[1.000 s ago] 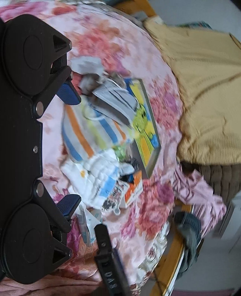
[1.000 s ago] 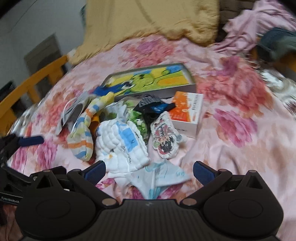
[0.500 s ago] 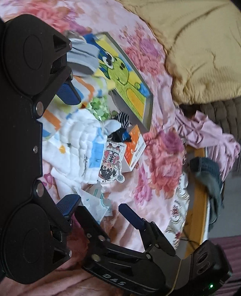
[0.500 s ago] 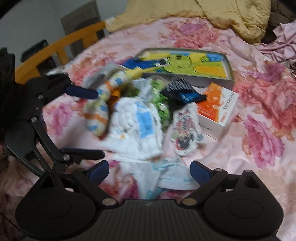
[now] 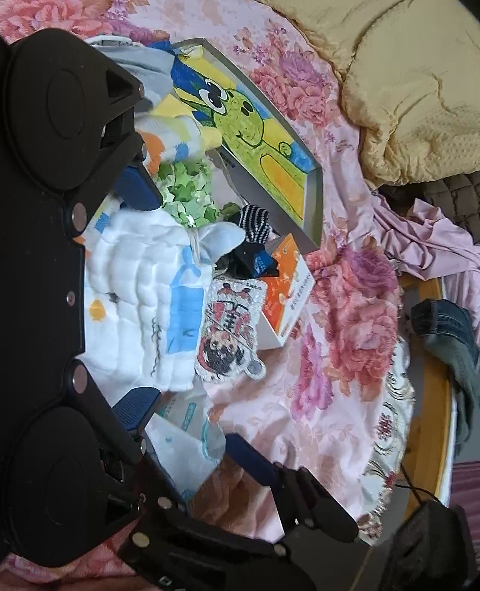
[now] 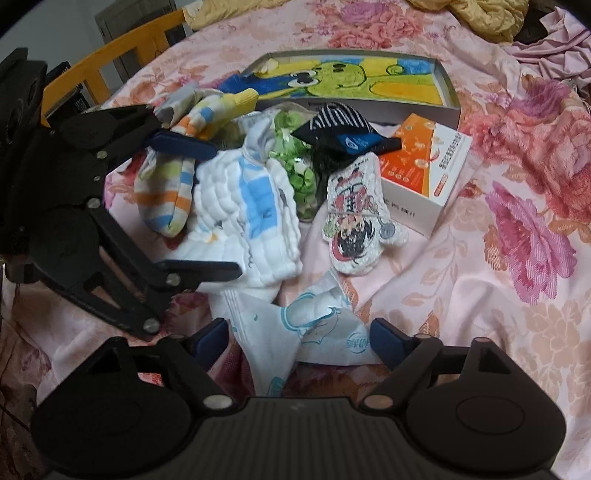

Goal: Organize soft objects
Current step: 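Grasp the white muslin cloth with the left tool while the right tool grasps the white wrapped packet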

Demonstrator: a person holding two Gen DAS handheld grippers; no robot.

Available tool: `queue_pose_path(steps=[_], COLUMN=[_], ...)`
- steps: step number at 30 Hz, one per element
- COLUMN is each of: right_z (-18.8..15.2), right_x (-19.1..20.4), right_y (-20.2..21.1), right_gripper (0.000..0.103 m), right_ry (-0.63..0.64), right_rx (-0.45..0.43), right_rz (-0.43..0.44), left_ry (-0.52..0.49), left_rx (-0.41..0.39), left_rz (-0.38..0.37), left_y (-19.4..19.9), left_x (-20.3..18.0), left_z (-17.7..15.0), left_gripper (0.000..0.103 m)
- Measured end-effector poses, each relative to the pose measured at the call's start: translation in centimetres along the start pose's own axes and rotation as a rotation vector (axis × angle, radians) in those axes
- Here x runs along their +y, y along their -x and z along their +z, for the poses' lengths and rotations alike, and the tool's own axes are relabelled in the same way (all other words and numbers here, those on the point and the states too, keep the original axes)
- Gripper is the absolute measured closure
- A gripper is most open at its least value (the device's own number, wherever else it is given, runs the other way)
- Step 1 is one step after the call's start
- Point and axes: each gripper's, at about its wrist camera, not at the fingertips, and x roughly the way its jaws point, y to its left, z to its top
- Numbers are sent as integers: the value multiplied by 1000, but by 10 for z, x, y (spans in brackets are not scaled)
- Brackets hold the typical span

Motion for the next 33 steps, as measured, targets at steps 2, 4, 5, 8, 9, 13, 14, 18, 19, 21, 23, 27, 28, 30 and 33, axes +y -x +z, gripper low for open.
queue_pose_path(steps=[2,4,5,8,9,13,14,18,19,21,23,27,28,30,33], right_z=[0,0,0,0,0,0,1,1,1,1,2,1,1,1,0], right_x=[0,0,0,-3,-4,-7,-8,-12,-13,-13,-13,-14,-15,-15,-16], right_y=[-4,-7,-8,-9,-8,-6,-5,-1,0,2,3,5,5,8,14], right_gripper=[20,22,23,28,30,34,34,36,37,37,37,38,39,40,41], right_ry=[0,-2,-3,-16,-21,-41,-48,-84,-88,-89,-90,-102,-103,-106,-115], right_rx=[19,35,37,37,35,20,17,-5,-10,-17,-24,-39,-44,-62,-96], right_rz=[-2,1,2,9,11,22,25,43,45,44,46,56,58,65,74], left_ry=[-36,-59,-56,-46,-49,-78,-87,-87,-83,-73,-61,-52,-38,-8,48], left_rx=[7,16,17,20,20,23,22,24,26,73,118,118,122,137,132], left_rz=[21,36,33,30,31,46,52,83,91,70,80,104,105,108,131], left_y=[-6,-10,-11,-13,-13,-15,-15,-13,-12,-16,-22,-23,-23,-23,-19], left_x=[-3,-4,-3,0,0,-4,-5,-7,-7,-8,-9,-11,-10,-9,-8], left_z=[1,2,3,4,4,3,3,4,5,7,3,0,0,1,1], left_gripper=[2,2,2,2,3,4,6,19,22,46,50,54,57,68,80])
